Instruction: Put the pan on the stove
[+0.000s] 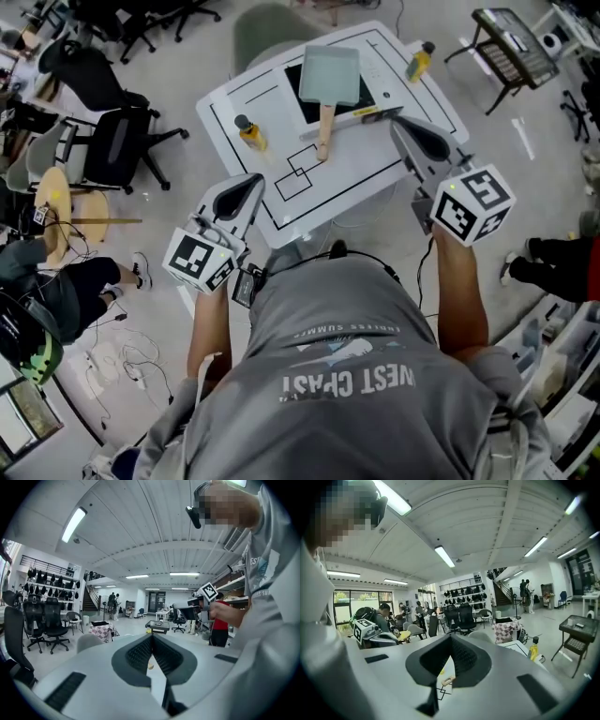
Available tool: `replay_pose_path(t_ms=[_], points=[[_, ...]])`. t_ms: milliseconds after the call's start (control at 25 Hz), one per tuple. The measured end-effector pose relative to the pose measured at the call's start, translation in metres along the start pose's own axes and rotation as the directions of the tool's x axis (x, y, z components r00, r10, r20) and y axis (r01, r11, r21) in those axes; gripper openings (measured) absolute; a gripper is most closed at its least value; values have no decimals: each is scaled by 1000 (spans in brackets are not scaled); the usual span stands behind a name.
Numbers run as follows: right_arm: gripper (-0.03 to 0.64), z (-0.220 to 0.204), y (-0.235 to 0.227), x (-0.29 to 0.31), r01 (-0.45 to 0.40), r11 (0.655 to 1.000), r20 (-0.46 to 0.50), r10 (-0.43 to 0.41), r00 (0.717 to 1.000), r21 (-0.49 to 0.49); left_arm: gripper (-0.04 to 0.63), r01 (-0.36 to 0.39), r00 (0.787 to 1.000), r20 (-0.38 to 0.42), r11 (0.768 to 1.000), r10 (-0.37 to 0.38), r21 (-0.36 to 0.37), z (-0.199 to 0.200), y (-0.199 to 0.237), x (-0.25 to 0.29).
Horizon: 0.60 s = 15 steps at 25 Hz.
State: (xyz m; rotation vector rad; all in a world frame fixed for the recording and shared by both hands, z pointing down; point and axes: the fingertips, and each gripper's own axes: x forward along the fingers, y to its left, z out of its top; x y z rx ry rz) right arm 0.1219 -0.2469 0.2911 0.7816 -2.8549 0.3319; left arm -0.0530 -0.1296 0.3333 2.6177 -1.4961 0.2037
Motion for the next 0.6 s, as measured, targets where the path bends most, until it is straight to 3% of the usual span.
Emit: replay_pose_path(t_ms=[600], points=[[7, -12, -19, -38, 20, 999, -7, -19, 1000, 28, -2, -10, 1000, -7, 1000, 10, 10, -1, -28, 7]])
